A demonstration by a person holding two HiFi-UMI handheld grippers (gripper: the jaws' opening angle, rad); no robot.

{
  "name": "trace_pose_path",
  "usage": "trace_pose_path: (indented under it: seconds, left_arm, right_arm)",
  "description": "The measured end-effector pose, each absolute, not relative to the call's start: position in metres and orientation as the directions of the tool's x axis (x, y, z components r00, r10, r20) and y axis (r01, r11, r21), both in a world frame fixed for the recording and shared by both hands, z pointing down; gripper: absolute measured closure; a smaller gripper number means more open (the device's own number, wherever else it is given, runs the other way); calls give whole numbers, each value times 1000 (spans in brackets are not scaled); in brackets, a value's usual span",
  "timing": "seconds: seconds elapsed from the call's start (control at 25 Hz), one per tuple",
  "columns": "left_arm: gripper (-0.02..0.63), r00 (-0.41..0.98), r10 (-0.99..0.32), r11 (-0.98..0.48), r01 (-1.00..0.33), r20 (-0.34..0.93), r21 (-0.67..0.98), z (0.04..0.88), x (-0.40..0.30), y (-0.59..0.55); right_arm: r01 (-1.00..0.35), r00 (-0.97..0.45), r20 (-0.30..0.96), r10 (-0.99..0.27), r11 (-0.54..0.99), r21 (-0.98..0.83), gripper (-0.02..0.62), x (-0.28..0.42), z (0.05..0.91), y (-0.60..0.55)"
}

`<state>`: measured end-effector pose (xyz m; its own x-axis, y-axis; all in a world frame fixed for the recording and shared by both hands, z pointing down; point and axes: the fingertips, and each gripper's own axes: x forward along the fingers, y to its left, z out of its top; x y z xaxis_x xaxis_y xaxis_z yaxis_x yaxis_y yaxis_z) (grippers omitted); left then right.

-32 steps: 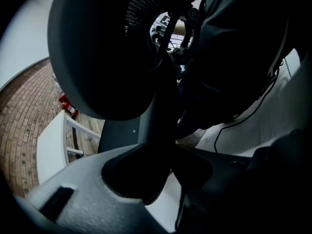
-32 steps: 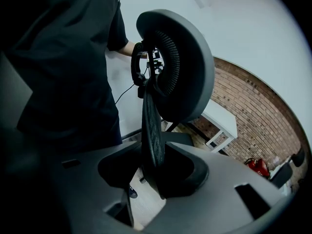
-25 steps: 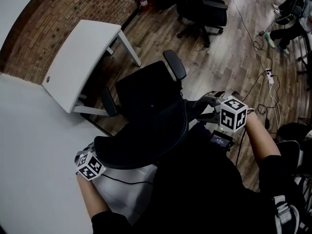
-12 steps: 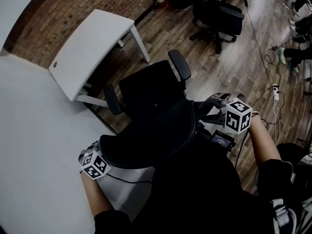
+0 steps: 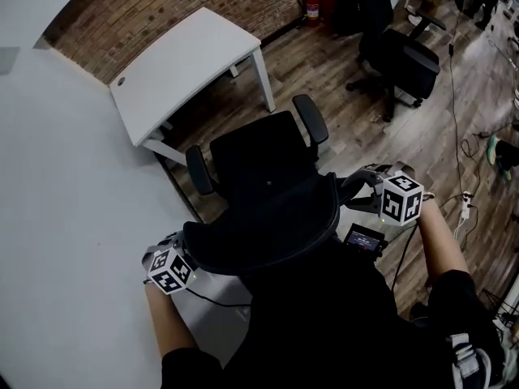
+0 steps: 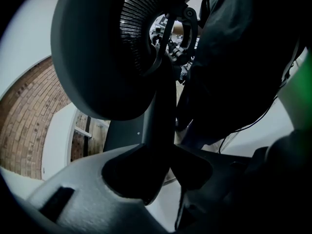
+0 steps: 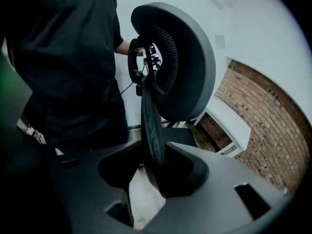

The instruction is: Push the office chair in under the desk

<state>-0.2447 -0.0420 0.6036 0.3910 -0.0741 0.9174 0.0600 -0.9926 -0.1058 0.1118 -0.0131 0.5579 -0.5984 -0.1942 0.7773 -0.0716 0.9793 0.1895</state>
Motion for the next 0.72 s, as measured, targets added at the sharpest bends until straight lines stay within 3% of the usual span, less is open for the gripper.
trace_pose_path:
  seconds: [0.72]
  left_arm:
    - [440, 359, -276, -954, -216, 892, -208, 600, -173, -10]
  right_arm:
    - [130, -612, 786, -81, 971, 200, 436, 177, 555, -63]
